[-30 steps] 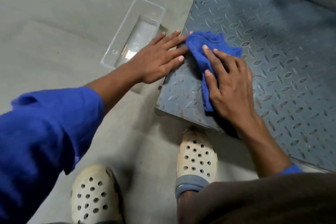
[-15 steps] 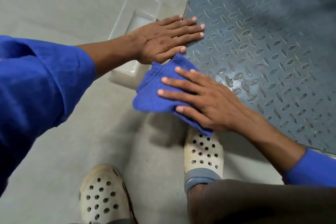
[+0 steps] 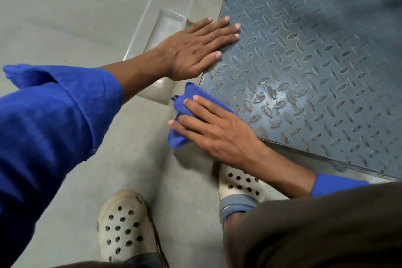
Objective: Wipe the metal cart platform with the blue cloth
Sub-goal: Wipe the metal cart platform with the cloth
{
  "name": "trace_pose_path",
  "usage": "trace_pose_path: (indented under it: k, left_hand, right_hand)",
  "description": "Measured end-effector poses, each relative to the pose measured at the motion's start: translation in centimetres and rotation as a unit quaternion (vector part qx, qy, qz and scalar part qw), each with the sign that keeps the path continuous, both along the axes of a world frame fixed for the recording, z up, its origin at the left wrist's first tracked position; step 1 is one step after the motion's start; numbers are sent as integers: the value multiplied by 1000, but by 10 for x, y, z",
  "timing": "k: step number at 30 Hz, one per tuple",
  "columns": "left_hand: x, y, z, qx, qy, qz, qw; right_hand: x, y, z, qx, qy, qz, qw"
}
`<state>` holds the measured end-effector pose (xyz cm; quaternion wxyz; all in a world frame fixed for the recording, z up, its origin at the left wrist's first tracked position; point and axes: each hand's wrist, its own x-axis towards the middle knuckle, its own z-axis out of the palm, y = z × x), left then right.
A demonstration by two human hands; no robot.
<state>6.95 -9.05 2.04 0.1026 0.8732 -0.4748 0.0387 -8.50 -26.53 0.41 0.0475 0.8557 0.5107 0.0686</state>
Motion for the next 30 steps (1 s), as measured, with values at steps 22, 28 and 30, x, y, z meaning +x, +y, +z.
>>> trace_pose_path:
  k: [22, 28, 30]
  left_hand:
    - [-37, -5, -1, 15, 17, 25, 999]
    - [-81, -23, -5, -19, 34, 81, 996]
    - [-100, -36, -6, -25, 36, 126, 991]
  right_hand:
    - [-68, -100, 0, 95, 23, -199, 975]
    - [-88, -88, -16, 182, -28, -435, 881]
    - [-83, -61, -19, 227, -57, -488, 841]
